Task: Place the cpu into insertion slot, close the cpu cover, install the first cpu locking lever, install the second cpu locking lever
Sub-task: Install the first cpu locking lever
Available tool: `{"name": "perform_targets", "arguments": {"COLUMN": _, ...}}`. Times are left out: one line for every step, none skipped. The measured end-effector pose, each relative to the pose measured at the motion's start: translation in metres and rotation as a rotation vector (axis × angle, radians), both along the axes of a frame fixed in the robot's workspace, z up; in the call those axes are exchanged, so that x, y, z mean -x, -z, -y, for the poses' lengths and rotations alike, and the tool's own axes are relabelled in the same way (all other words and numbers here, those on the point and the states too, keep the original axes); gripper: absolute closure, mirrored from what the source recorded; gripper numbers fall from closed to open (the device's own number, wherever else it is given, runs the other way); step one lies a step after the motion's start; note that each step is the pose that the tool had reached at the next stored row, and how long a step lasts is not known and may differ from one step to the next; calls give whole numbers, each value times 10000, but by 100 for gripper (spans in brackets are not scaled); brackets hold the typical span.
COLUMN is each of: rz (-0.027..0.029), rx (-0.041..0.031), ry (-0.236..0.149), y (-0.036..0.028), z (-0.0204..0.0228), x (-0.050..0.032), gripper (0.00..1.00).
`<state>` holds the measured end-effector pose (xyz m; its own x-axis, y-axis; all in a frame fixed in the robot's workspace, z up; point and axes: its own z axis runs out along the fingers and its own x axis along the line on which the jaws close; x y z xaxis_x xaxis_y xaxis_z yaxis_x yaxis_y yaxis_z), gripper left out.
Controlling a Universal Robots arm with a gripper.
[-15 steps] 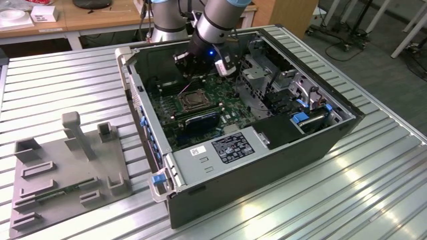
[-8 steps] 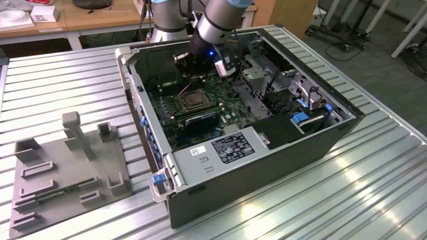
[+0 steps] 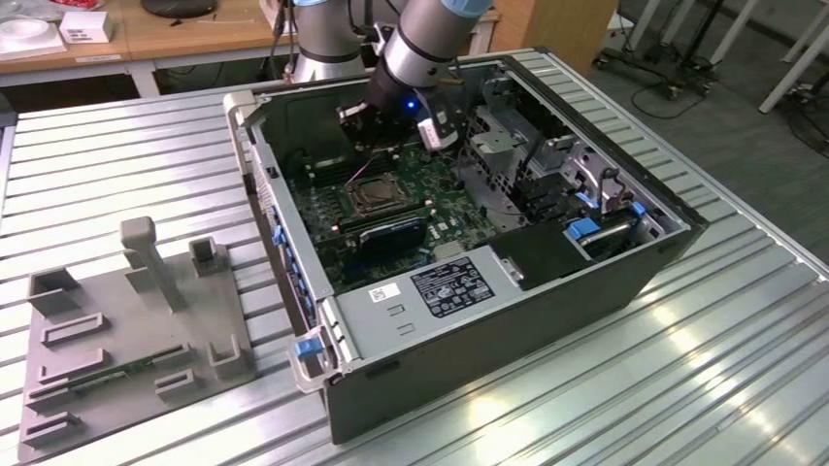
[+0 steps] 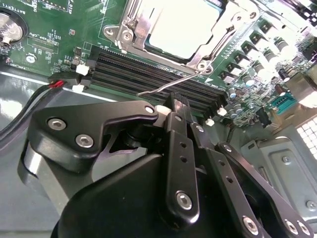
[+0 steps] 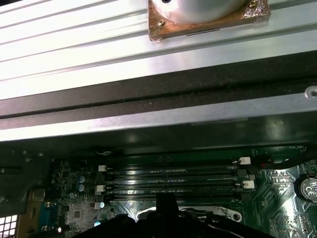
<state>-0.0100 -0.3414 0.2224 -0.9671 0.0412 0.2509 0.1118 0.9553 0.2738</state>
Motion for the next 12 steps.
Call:
{"name": "perform_targets", "arguments": {"rz": 1, "rx": -2, "ry": 1, "y": 5, "z": 0, "x": 0, "gripper": 89}}
{"name": "perform_targets", "arguments": {"rz": 0, "rx": -6, "ry": 1, "y": 11, "z": 0, "x": 0, "gripper": 89}}
{"name": "perform_targets", "arguments": {"rz": 0, "rx": -11, "ry": 1, "y": 16, "z": -1, "x": 0, "gripper": 89}}
{"name": "perform_targets", "arguments": {"rz": 0, "rx": -16, "ry": 0, "y": 21, "z": -2, "x": 0, "gripper": 89}}
{"name": "perform_targets", "arguments": {"rz": 0, "rx": -18, "ry": -1, "y": 27, "z": -4, "x": -1, "gripper": 89}}
{"name": "perform_targets", "arguments": {"rz": 0, "rx": -19, "ry": -2, "y": 32, "z": -5, "x": -1, "gripper": 89}}
{"name": "perform_targets", "arguments": {"rz": 0, "rx": -19, "ry": -2, "y": 37, "z": -6, "x": -1, "gripper": 89}}
{"name": "perform_targets", "arguments": {"rz": 0, "rx": -18, "ry": 0, "y": 42, "z": -7, "x": -1, "gripper": 89}}
{"name": "perform_targets", "arguments": {"rz": -1, "rx": -16, "ry": 0, "y": 44, "z": -7, "x": 0, "gripper": 89}}
{"name": "perform_targets", "arguments": {"rz": -1, "rx": -16, "ry": -1, "y": 44, "z": -7, "x": 0, "gripper": 89}}
{"name": "perform_targets", "arguments": {"rz": -1, "rx": -15, "ry": -1, "y": 44, "z": -7, "x": 0, "gripper": 89}}
{"name": "perform_targets", "arguments": {"rz": -1, "rx": -17, "ry": -1, "y": 45, "z": -7, "x": 0, "gripper": 89}}
